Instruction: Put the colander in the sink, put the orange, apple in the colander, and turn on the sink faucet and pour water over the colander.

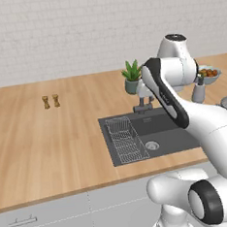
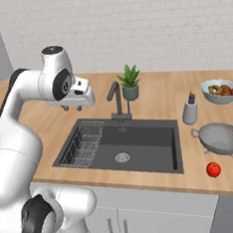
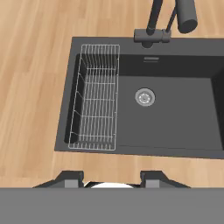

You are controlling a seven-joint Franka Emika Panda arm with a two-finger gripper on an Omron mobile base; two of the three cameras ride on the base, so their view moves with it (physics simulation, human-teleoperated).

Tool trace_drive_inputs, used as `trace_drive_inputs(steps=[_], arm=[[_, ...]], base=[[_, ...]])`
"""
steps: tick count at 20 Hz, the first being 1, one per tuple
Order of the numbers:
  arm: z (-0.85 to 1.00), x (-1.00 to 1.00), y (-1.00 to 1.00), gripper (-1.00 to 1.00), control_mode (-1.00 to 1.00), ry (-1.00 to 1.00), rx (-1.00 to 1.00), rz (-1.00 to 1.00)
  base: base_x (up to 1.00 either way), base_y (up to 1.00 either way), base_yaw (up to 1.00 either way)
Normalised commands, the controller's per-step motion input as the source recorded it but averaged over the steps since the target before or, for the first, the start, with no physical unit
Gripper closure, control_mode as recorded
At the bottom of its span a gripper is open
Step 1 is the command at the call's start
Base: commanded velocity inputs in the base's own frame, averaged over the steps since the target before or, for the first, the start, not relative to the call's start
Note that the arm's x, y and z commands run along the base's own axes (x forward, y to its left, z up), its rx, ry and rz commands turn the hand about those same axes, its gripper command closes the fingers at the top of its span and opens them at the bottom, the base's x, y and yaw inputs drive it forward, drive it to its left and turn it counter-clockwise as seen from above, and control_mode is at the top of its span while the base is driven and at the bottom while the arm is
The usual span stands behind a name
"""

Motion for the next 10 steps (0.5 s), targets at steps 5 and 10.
trace_drive_inputs(steps=[5, 10], arm=[[0.0, -0.03, -0.27, -1.0, -1.0, 0.0, 0.0, -0.03], [-0.05, -0.31, -0.86, -1.0, -1.0, -0.07, 0.03, -0.01]], base=[[0.0, 0.0, 0.0], [0.0, 0.0, 0.0]])
